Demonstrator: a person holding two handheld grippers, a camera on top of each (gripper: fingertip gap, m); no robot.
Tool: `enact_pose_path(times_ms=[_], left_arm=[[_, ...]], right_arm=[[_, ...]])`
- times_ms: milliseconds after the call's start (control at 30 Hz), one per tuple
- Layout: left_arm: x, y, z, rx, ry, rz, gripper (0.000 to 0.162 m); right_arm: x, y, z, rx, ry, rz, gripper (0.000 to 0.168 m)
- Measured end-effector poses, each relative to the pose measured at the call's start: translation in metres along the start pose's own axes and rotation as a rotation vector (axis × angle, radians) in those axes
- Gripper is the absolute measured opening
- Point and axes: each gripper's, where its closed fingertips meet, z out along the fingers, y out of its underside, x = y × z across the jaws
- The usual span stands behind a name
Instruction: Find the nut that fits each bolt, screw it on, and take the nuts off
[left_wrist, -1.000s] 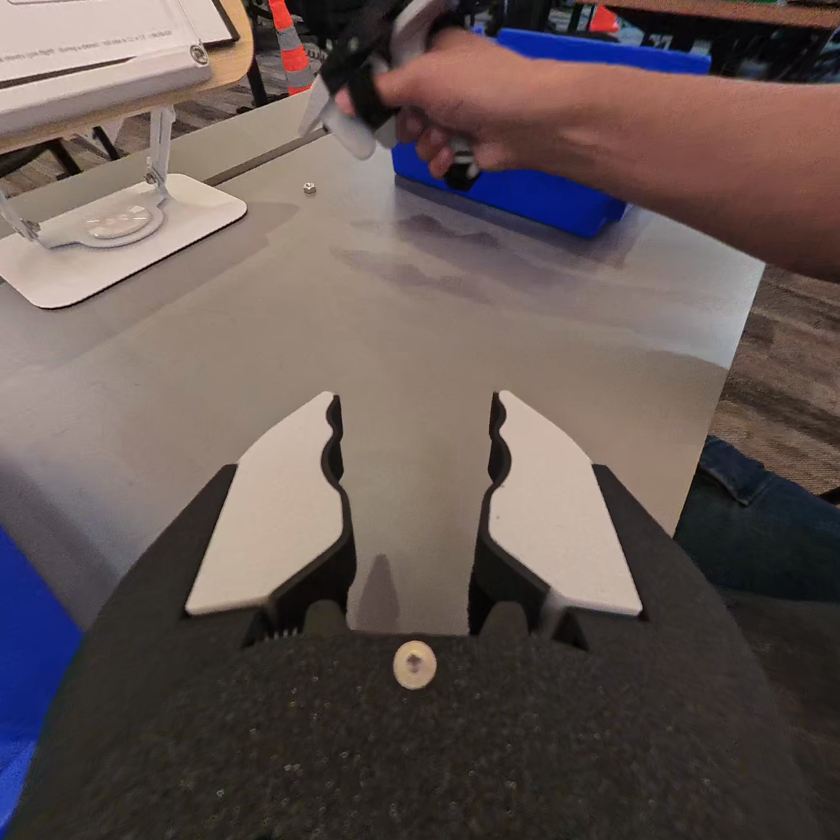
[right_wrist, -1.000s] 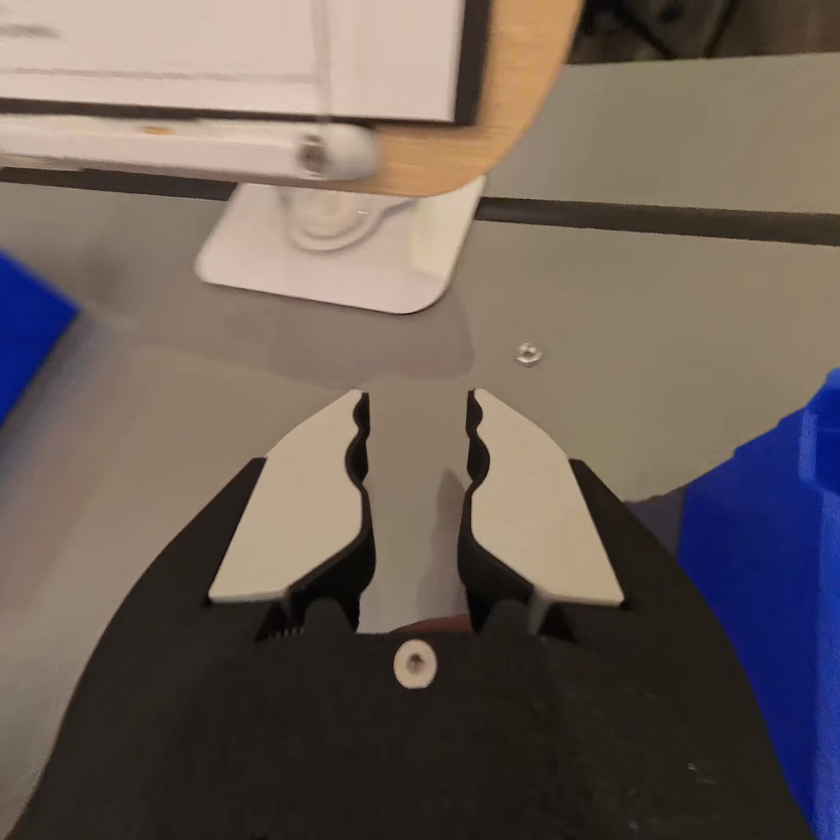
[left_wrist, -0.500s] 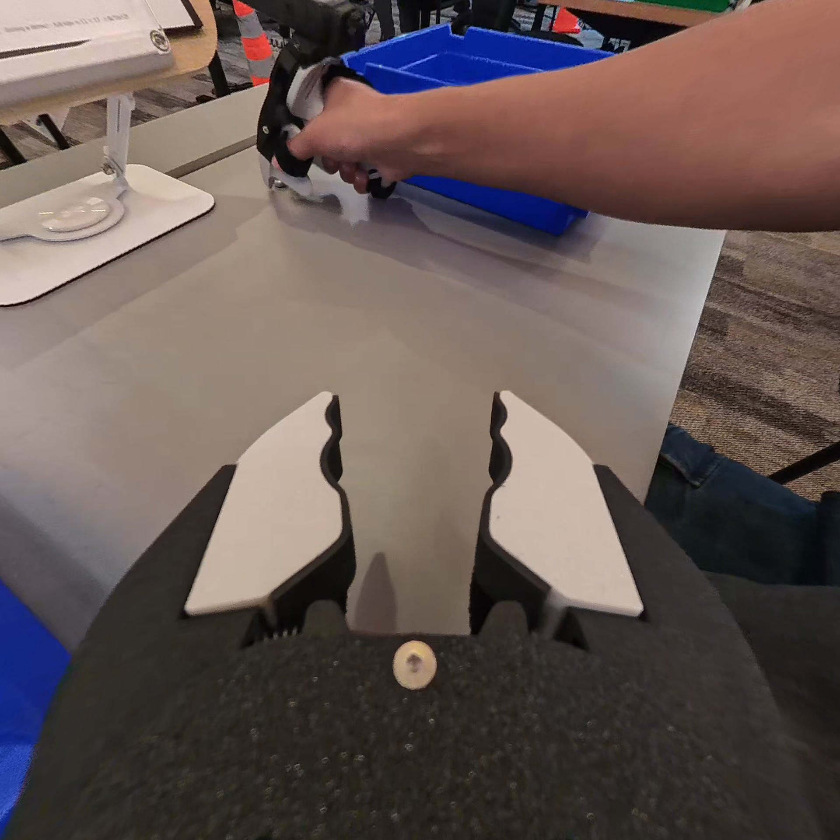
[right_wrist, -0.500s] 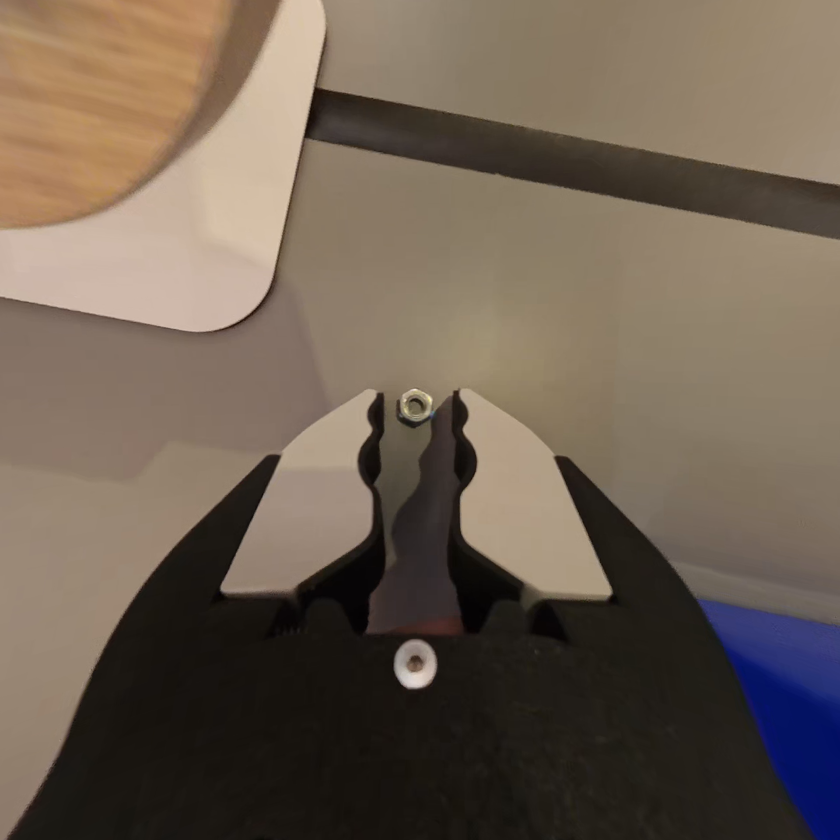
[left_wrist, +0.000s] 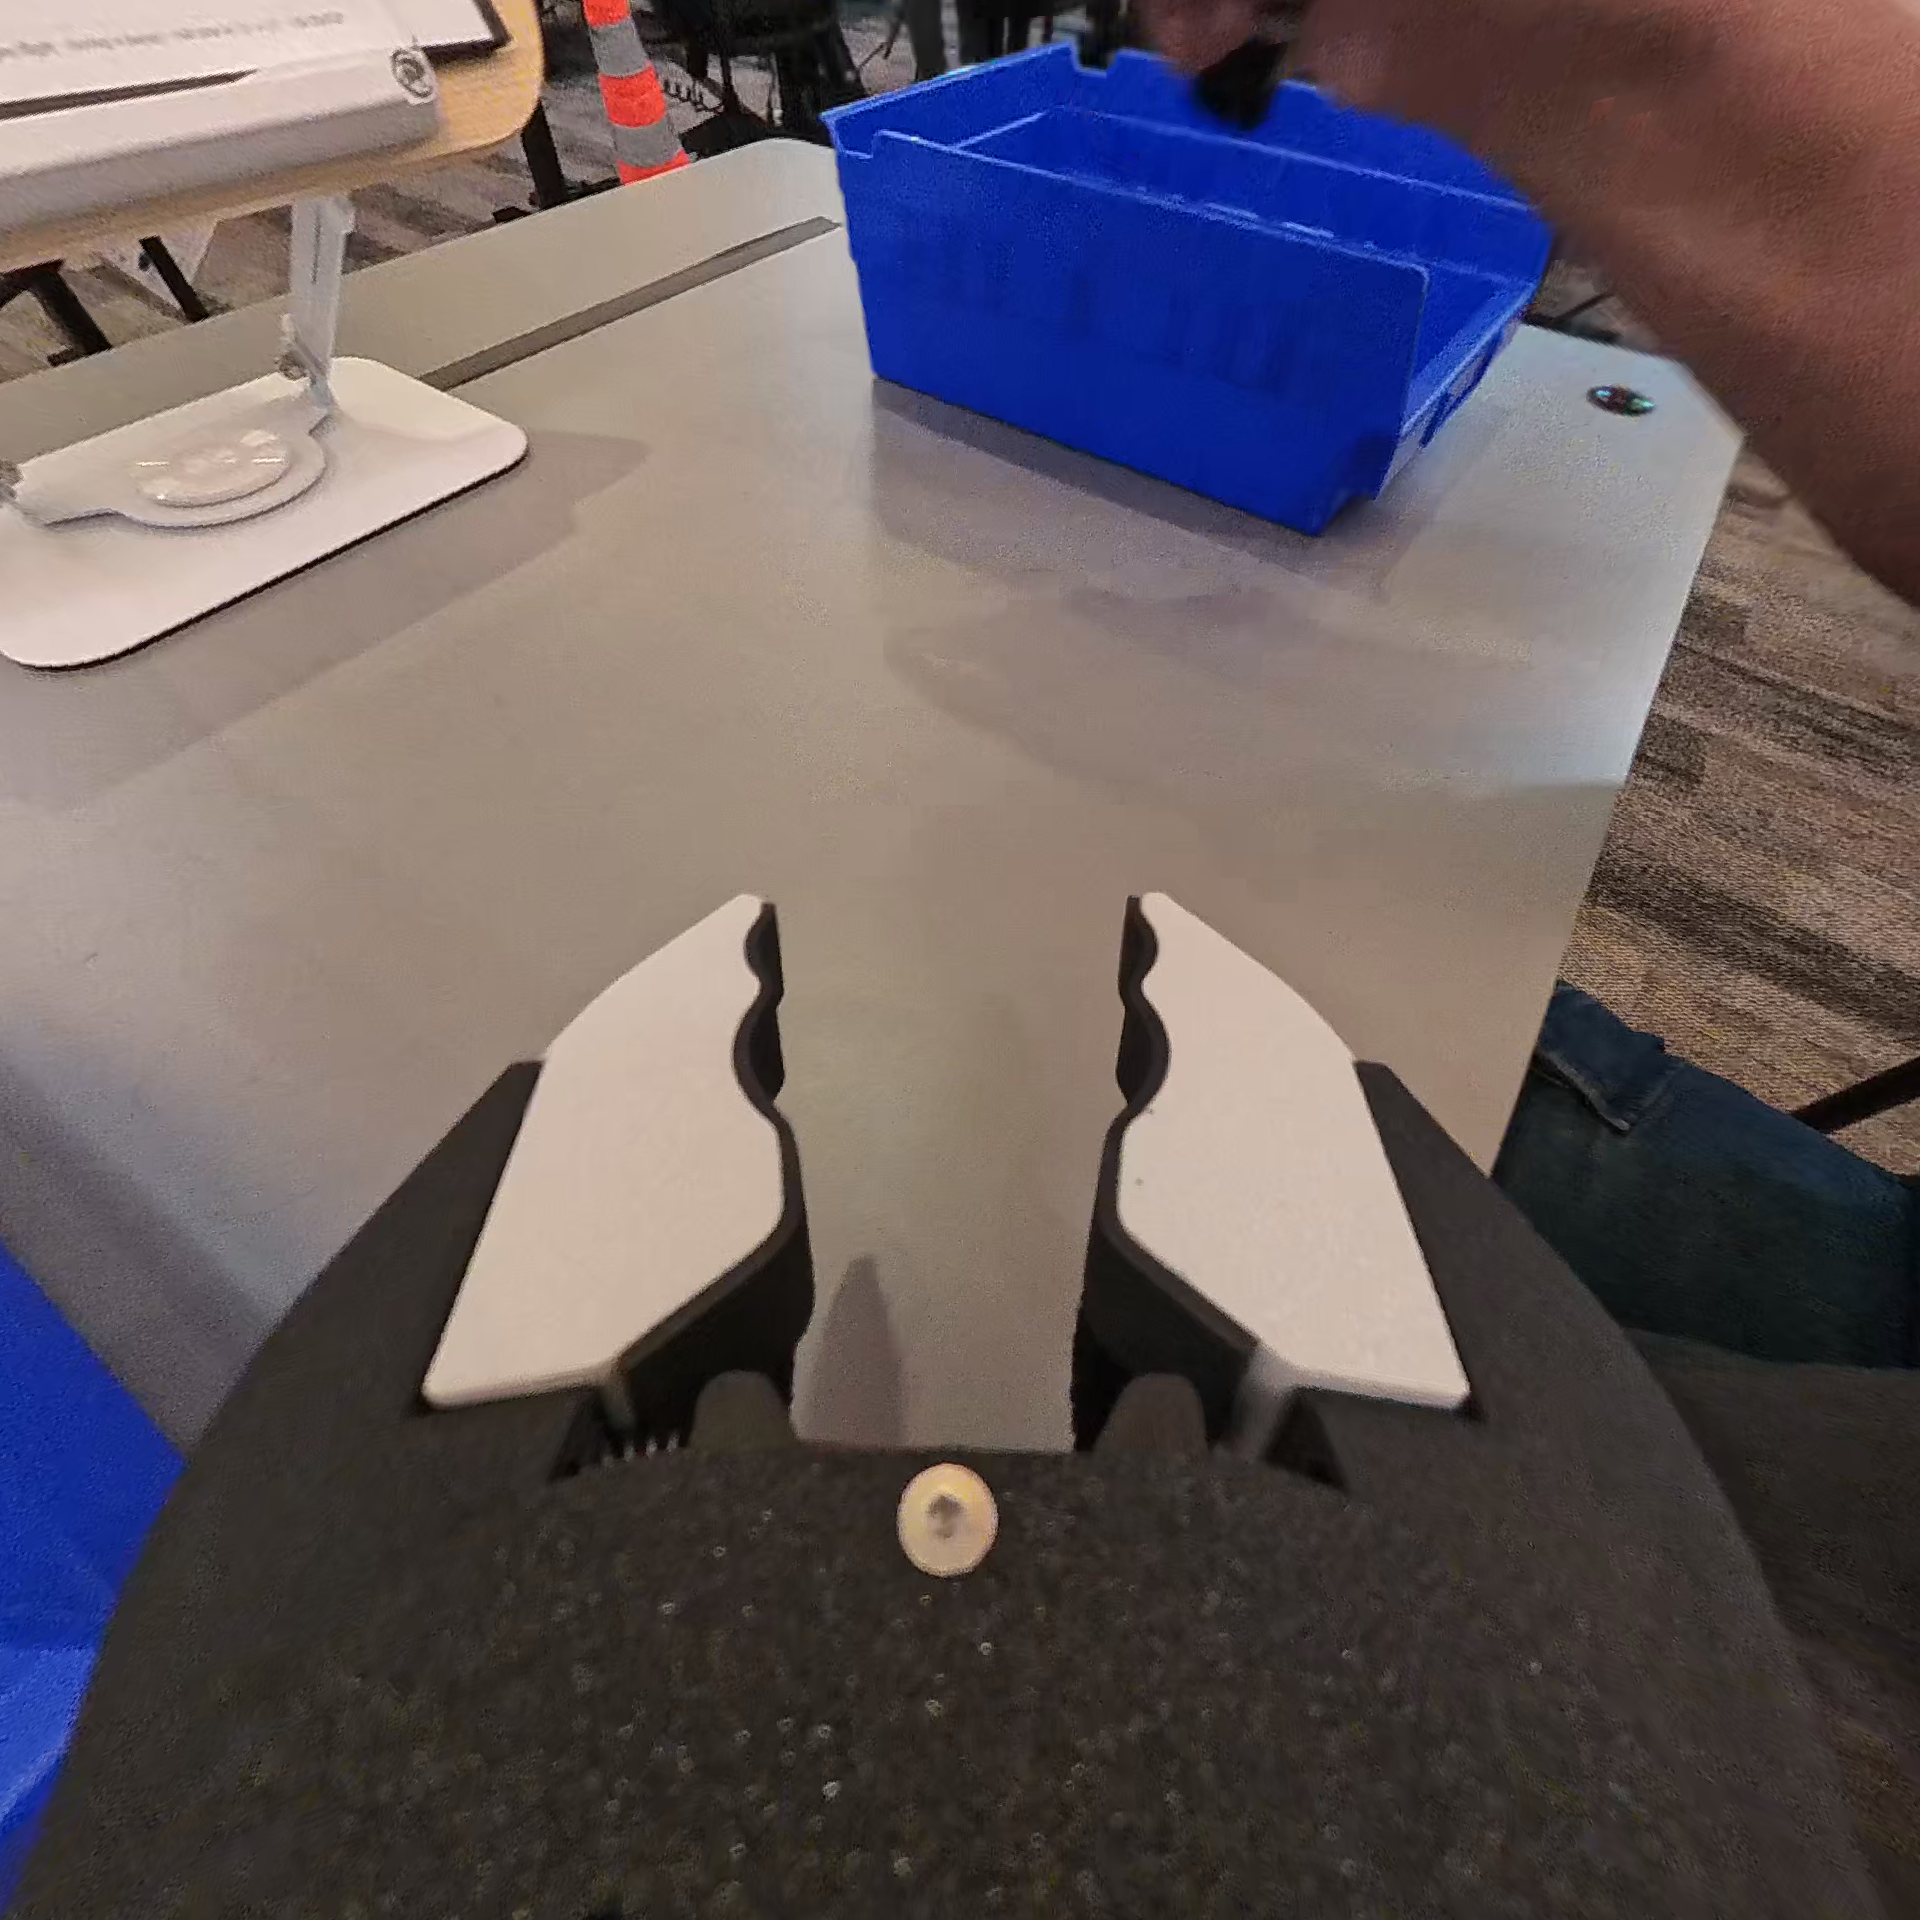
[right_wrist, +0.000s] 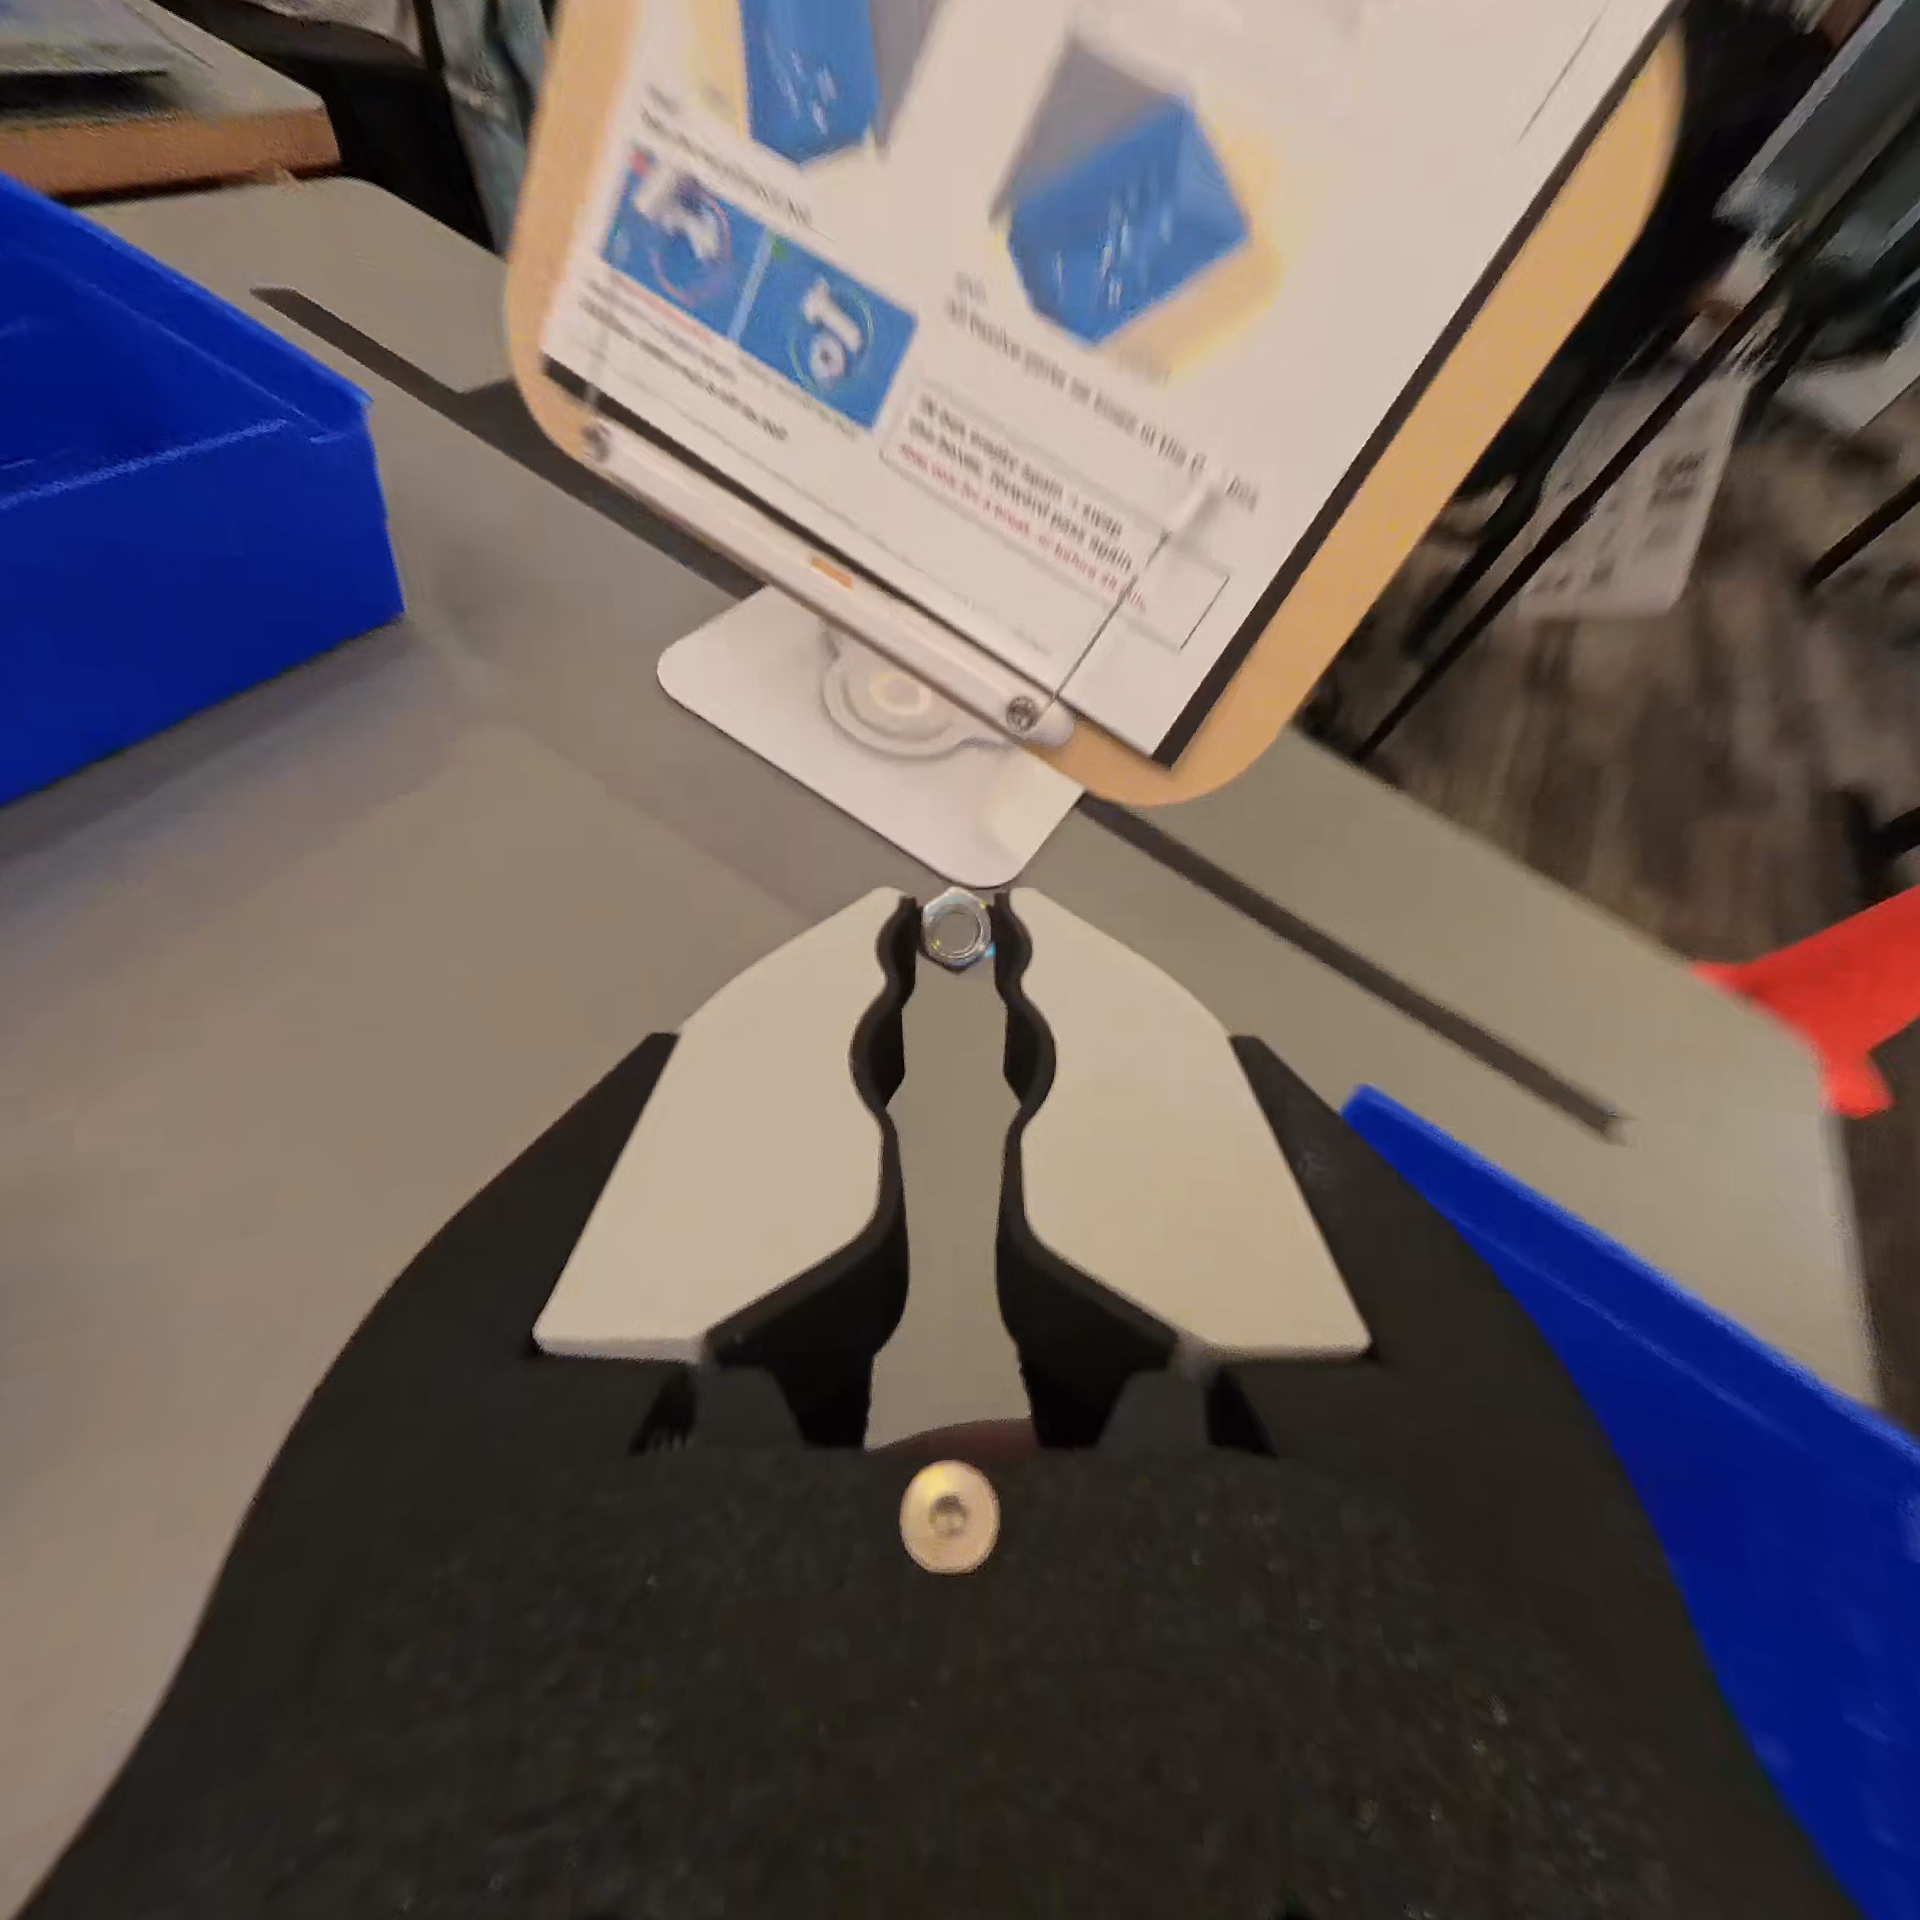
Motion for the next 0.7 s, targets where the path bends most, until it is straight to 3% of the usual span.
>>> enact_pose_path(times_ms=[167, 300, 467, 567, 700], left_arm=[[-0.009, -0.003, -0.001, 0.015, -0.049, -0.012, 0.062], [-0.009, -0.007, -0.002, 0.032, -0.048, -0.024, 0.062], [-0.005, -0.006, 0.003, 0.023, -0.029, -0.031, 0.062], [0.000, -0.006, 0.008, 0.011, -0.019, -0.018, 0.062], [0.003, -0.003, 0.011, -0.007, -0.025, 0.015, 0.062]], right_arm=[[0.005, -0.006, -0.086, 0.046, 0.074, -0.156, 0.014], [0.062, 0.018, -0.127, -0.032, 0.203, -0.210, 0.014], [0.129, 0.101, -0.127, -0.361, 0.097, -0.044, 0.014], [0.143, 0.164, -0.111, -0.578, 0.013, 0.085, 0.014], [0.160, 0.230, -0.089, -0.761, 0.045, 0.206, 0.015]])
